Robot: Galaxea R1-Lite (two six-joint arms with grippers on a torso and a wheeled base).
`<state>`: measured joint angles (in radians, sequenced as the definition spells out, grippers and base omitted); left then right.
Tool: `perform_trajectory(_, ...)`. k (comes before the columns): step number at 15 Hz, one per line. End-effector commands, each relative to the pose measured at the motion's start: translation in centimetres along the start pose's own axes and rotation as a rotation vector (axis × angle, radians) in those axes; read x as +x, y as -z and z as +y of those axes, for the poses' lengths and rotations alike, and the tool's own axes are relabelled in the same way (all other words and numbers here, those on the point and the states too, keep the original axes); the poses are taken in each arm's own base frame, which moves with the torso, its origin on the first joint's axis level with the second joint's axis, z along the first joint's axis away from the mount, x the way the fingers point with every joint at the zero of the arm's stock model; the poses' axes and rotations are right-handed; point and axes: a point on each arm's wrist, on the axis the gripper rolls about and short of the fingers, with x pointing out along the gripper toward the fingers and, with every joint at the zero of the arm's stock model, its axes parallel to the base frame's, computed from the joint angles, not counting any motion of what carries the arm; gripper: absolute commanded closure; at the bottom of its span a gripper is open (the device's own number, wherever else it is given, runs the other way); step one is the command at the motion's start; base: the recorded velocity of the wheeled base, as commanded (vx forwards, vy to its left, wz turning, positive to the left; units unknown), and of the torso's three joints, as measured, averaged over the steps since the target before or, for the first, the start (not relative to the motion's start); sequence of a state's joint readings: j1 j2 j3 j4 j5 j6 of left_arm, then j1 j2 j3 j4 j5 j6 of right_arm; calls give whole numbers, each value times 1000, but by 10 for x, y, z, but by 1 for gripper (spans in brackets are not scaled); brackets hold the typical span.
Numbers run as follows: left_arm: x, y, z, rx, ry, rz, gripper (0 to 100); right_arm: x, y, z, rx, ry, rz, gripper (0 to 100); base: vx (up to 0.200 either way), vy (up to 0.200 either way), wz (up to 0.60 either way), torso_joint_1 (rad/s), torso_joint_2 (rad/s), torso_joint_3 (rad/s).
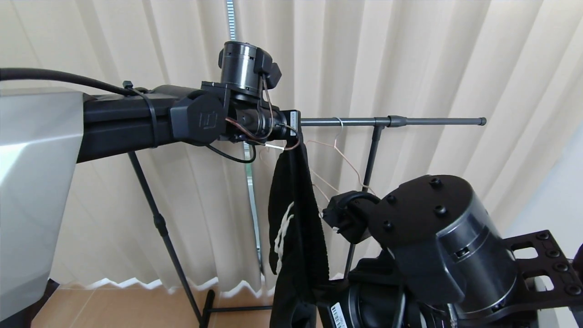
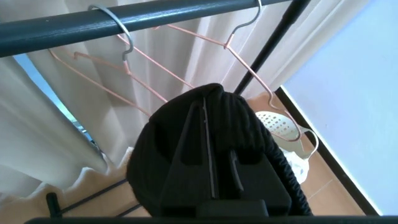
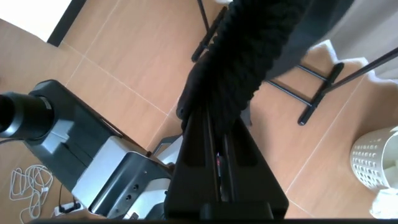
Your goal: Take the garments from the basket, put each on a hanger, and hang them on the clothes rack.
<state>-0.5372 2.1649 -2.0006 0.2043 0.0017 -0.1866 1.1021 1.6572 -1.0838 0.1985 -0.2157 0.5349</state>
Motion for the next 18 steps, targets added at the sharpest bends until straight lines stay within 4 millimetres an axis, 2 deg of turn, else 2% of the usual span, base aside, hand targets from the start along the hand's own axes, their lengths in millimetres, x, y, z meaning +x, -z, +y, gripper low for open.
perform_trajectory(1,-3,-3,2,-2,-4,-5,100,1,-3,-8,16,30,-1,100,0,0,0,0,0,0)
perform_trajectory(3,-14,-7,6,-5,-18,18,100,3,-10,-28,48,122,-18,100,0,0,0,0,0,0)
perform_trajectory(5,-33,-11,15,-13,-51,75,100,6,-22,-58,59,239,-49,100,0,0,0,0,0,0)
perform_trajectory(7,-61,-14,28,-27,-93,130,100,8,-40,-90,81,322,-86,100,0,0,0,0,0,0)
perform_trajectory(8,-73,-9,37,-30,-118,165,100,9,-50,-103,88,356,-109,100,0,0,0,0,0,0)
perform_trajectory(9,-86,-2,43,-21,-138,197,100,13,-61,-115,97,386,-126,100,0,0,0,0,0,0)
perform_trajectory(12,-121,24,54,38,-163,281,100,20,-94,-132,116,424,-187,100,0,0,0,0,0,0)
perform_trajectory(13,-148,39,52,50,-116,318,100,26,-117,-134,128,423,-239,100,0,0,0,0,0,0)
perform_trajectory(14,-162,50,51,70,-96,344,100,28,-130,-133,132,418,-270,100,0,0,0,0,0,0)
perform_trajectory(16,-186,77,43,131,-60,404,100,40,-153,-132,135,411,-312,100,0,0,0,0,0,0)
perform_trajectory(18,-202,106,17,195,41,470,100,54,-171,-128,121,396,-349,100,0,0,0,0,0,0)
